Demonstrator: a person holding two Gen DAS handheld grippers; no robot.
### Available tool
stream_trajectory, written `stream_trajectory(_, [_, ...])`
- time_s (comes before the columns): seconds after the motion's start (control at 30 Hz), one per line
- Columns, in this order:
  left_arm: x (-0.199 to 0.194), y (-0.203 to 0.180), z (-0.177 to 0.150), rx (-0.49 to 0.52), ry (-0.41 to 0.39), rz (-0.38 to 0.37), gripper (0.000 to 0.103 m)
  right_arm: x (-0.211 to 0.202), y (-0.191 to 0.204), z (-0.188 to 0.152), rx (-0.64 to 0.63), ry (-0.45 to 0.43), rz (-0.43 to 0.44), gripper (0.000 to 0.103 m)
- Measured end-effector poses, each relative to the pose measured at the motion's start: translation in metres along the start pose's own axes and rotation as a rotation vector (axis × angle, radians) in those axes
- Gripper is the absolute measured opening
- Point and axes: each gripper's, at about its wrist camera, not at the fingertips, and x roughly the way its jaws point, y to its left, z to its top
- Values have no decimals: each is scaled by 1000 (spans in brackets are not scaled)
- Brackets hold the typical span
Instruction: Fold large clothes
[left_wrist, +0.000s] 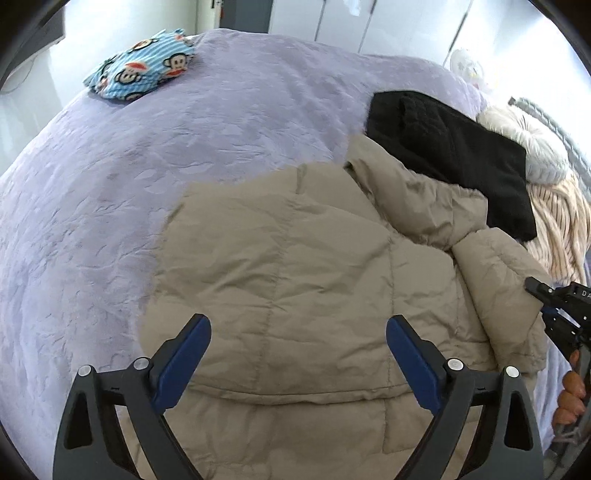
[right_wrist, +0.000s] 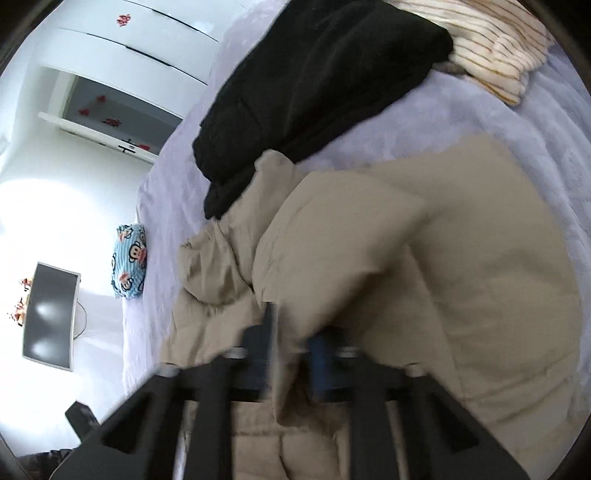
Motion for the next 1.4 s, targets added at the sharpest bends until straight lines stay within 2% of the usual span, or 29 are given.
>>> stream_trajectory(0.07, [-3,10,1,-29,0,-21,97,5,27,-7,-120,18,3,11])
stream_trajectory(0.2, [-12,25,2,-68,-13,-55,97,26,90,-45,-408,108,1,11])
stream_trajectory(0.3, [-18,33,3,-96,-16,-101,97,49,116,-82,-563,194,-72,17])
stream_trajectory(0.33, [-19,36,4,-113,-13,-132,97,55,119,-92,-597,222,-96,28])
stream_trajectory(0.37, [-21,37,4,-121,-9,-152,97,60,121,-101,-616,253,-105,48])
stream_trajectory(0.43, [-20,37,6,-128,6,-196,97,59,117,-112,-609,289,-85,69])
stream_trajectory(0.53, [-15,23,7,-98,28,-238,97,40,96,-114,-561,318,-80,69])
stream_trajectory(0.67, [4,-3,6,-52,77,-291,95,4,29,-91,-374,308,-131,69])
stream_trajectory(0.7, [13,-10,6,-43,100,-302,83,-6,12,-84,-316,298,-143,69])
stream_trajectory(0.73, [21,-16,6,-37,129,-311,78,-17,-6,-78,-252,283,-155,69])
stream_trajectory(0.77, [28,-20,6,-34,150,-318,78,-27,-26,-71,-183,266,-170,69])
stream_trajectory(0.8, [34,-24,5,-28,162,-326,61,-37,-47,-64,-108,248,-186,69])
stream_trajectory(0.83, [42,-32,5,-13,189,-335,34,-44,-63,-58,-47,233,-192,69])
stream_trajectory(0.87, [46,-36,4,-8,210,-336,25,-54,-82,-52,28,205,-190,69])
stream_trajectory(0.9, [51,-40,3,-9,221,-327,23,-58,-93,-49,67,186,-188,69])
stream_trajectory(0.93, [51,-43,2,-6,211,-313,16,-63,-104,-44,108,164,-189,69])
stream_trajectory(0.97, [49,-45,1,1,199,-310,12,-66,-115,-39,148,141,-184,58])
stream_trajectory(1.0, [45,-46,0,11,186,-306,12,-66,-123,-35,168,128,-182,45])
stream_trajectory(1.03, [41,-47,-4,27,173,-290,12,-65,-127,-32,184,126,-182,19])
stream_trajectory(1.07, [41,-47,-6,42,172,-275,12,-62,-131,-29,194,125,-169,13])
stream_trajectory(1.13, [45,-46,-16,92,178,-222,12,-56,-127,-27,159,126,-158,10])
stream_trajectory(1.23, [53,-41,-24,108,190,-202,13,-36,-118,-29,66,150,-212,10])
stream_trajectory(1.33, [47,-39,-23,96,181,-176,13,-29,-124,-31,109,149,-208,10])
stream_trajectory(1.4, [33,-37,-19,102,142,-98,13,-33,-125,-32,121,150,-201,10])
